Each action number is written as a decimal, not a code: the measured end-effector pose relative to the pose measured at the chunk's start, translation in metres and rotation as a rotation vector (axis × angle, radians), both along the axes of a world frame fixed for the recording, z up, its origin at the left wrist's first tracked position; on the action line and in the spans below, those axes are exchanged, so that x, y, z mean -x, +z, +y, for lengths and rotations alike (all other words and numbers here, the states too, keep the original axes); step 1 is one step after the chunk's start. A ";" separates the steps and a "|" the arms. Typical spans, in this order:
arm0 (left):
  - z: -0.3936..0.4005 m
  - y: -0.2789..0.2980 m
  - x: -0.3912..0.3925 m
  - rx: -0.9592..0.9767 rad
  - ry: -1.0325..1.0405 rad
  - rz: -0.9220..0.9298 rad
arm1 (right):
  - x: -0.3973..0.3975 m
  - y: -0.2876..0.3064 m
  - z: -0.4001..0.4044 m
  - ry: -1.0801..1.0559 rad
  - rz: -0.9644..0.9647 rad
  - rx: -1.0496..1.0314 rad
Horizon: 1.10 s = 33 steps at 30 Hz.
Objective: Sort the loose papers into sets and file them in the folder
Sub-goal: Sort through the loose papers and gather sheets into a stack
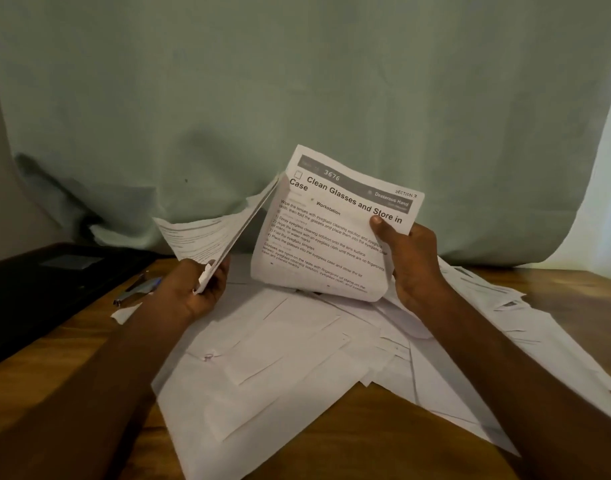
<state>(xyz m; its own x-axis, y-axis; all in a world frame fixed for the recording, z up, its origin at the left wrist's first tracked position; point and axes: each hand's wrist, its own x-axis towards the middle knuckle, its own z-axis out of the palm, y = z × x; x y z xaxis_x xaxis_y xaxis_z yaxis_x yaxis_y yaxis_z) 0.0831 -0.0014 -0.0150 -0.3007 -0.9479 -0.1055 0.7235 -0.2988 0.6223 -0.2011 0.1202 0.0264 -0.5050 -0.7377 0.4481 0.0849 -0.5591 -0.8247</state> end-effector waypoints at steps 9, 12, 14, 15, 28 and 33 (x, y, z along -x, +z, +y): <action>0.005 -0.006 0.016 -0.059 0.136 -0.147 | 0.006 0.001 -0.006 -0.044 -0.062 0.003; 0.018 -0.005 0.022 0.053 0.338 -0.232 | 0.027 0.004 -0.006 -0.164 -0.177 0.015; 0.032 -0.003 0.023 0.192 0.544 -0.377 | 0.044 0.005 -0.007 -0.267 -0.160 -0.003; 0.040 -0.001 0.024 0.304 0.591 -0.429 | 0.050 0.003 -0.006 -0.306 -0.137 -0.012; 0.038 -0.008 0.020 0.467 0.496 -0.468 | 0.058 -0.018 -0.011 0.216 -0.048 -0.113; 0.042 -0.002 0.022 0.545 0.454 -0.487 | 0.045 -0.010 -0.011 0.185 -0.044 -0.035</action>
